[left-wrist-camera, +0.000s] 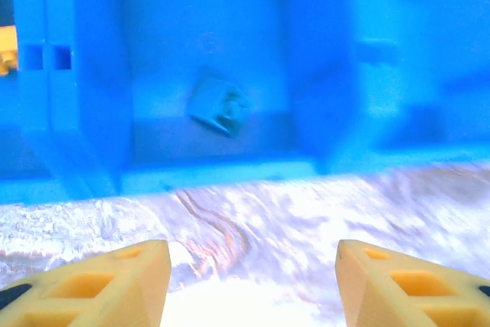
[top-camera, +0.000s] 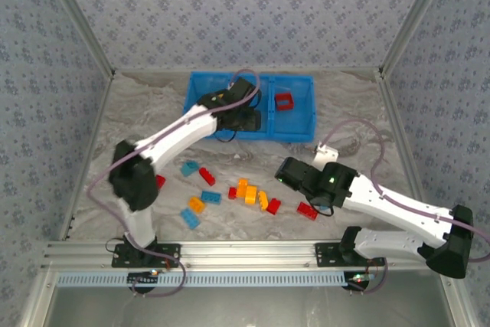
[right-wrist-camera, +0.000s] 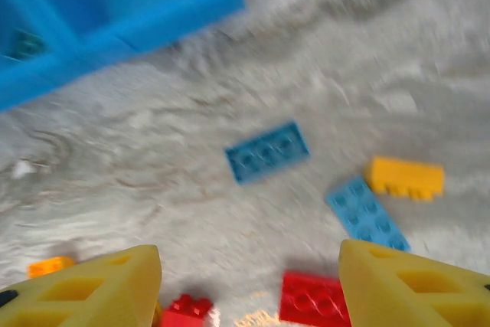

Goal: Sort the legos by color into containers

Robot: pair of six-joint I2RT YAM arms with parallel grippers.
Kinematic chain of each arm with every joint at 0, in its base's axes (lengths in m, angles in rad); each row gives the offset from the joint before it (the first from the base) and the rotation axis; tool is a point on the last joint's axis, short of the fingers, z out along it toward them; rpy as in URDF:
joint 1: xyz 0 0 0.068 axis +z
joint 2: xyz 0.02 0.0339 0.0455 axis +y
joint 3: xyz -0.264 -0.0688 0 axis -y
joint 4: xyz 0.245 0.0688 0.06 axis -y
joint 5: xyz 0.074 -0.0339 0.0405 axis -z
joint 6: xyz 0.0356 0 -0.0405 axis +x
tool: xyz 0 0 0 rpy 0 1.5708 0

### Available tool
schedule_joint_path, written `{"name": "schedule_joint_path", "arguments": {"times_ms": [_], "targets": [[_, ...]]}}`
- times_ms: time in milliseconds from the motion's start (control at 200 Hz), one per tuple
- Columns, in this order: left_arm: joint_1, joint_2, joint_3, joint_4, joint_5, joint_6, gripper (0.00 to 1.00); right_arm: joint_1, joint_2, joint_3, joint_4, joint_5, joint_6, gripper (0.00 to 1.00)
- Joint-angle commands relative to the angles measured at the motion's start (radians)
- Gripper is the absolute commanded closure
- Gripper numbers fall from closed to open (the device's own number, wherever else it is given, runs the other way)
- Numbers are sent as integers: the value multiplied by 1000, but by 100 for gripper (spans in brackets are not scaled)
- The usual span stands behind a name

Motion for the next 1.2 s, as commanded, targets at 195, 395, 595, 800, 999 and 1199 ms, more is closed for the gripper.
{"name": "schedule_joint_path", "arguments": {"times_ms": [195,395,595,800,999,1199], "targets": [[-317,-406,-436,200,-8,135,39,-156,5,-175,67,-315,96,18],[-430,-544,-582,222,-73,46,38,-141,-114,-284,59,-395,269,19],[-483,-589,-622,281,-86,67,38,-109,-191,-325,122,-386,638,18],[-579,-669,-677,314,-56,193,38,-114,-158,-371,208,-459,862,16],[-590,-725,-698,263,-50,196,38,-156,-167,-451,304,-519,966,14],[-591,-722,-688,266,-62,193,38,-200,-160,-487,343,-523,1007,11]]}}
